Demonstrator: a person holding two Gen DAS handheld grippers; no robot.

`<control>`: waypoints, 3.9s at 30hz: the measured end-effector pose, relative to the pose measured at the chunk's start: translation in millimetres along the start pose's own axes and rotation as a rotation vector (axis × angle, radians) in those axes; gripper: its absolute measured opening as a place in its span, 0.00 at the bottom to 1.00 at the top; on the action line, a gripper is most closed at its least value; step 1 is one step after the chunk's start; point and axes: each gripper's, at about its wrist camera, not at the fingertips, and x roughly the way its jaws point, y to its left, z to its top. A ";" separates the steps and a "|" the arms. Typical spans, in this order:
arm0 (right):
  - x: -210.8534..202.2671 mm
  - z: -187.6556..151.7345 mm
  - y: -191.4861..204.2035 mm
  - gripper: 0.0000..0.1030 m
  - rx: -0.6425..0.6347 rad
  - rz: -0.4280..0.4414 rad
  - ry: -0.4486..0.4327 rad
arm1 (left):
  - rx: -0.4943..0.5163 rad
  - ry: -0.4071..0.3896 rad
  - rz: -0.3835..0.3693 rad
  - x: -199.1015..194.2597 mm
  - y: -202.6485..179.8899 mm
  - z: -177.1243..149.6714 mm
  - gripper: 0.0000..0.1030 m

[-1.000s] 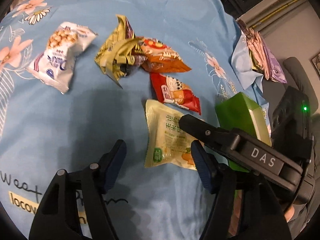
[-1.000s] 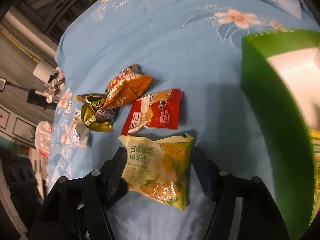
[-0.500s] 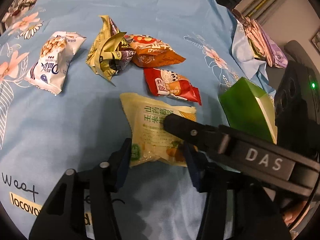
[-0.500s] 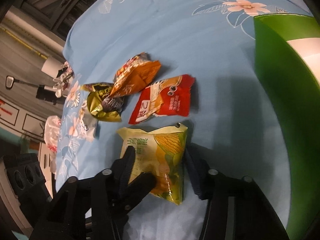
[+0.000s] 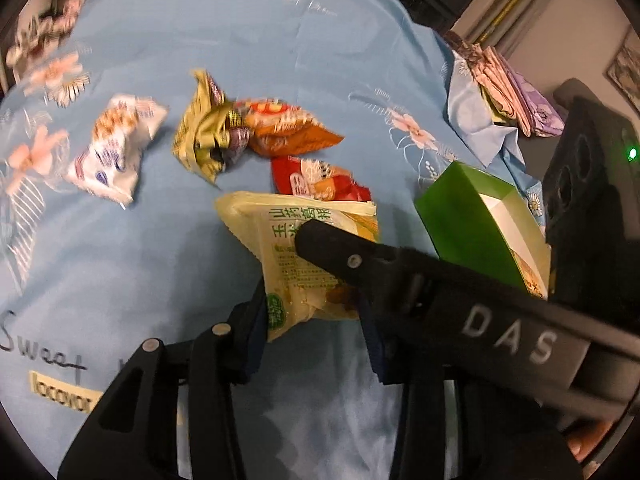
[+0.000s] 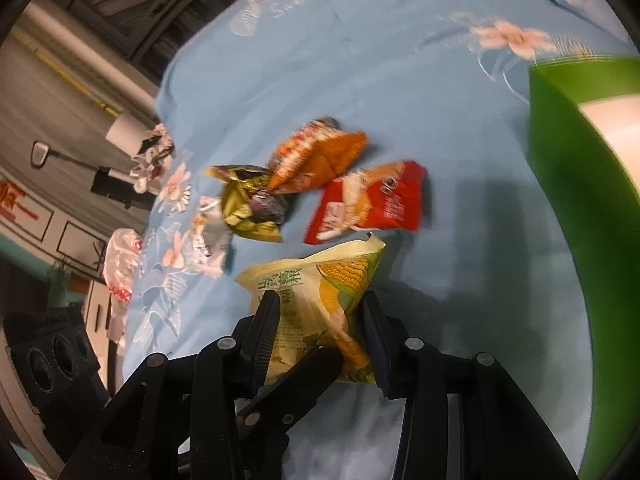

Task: Organize snacks
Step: 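Lift the corn snack bag and hold it above the pile with the right tool, then carry the corn snack bag into the green box and open the right tool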

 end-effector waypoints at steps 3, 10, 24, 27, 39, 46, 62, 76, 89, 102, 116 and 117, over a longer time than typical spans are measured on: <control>-7.0 -1.1 11.9 0.44 -0.040 0.007 -0.039 | 0.030 -0.048 0.013 -9.4 -3.8 0.2 0.39; -33.0 -2.3 29.8 0.44 -0.124 0.031 -0.156 | 0.091 -0.160 0.005 -28.5 -13.7 1.9 0.39; -59.0 -11.9 51.4 0.44 -0.222 0.040 -0.302 | 0.152 -0.279 0.002 -47.4 -19.9 -1.0 0.39; -61.5 -12.7 52.7 0.44 -0.224 0.050 -0.316 | 0.161 -0.297 0.008 -50.9 -21.5 -1.9 0.39; -76.5 -18.6 59.9 0.44 -0.269 0.051 -0.399 | 0.197 -0.382 -0.014 -64.7 -26.4 -5.2 0.39; -81.5 -20.9 62.6 0.44 -0.282 0.057 -0.432 | 0.211 -0.417 -0.016 -68.8 -27.6 -5.9 0.39; -92.7 -25.1 67.1 0.44 -0.309 0.060 -0.506 | 0.240 -0.497 -0.026 -79.1 -31.5 -10.1 0.39; -98.9 -27.6 66.0 0.44 -0.314 0.068 -0.541 | 0.256 -0.544 -0.026 -84.5 -34.2 -12.7 0.39; -100.6 -28.0 63.8 0.44 -0.313 0.062 -0.539 | 0.261 -0.534 -0.048 -83.8 -37.8 -13.0 0.40; -107.0 -25.8 51.4 0.44 -0.289 0.102 -0.504 | 0.253 -0.509 -0.104 -83.1 -38.9 -12.1 0.40; -117.3 -17.8 38.0 0.43 -0.256 0.155 -0.462 | 0.223 -0.485 -0.175 -84.5 -45.6 -8.8 0.40; -119.3 -17.2 37.9 0.43 -0.257 0.158 -0.465 | 0.222 -0.484 -0.185 -85.8 -46.8 -8.5 0.40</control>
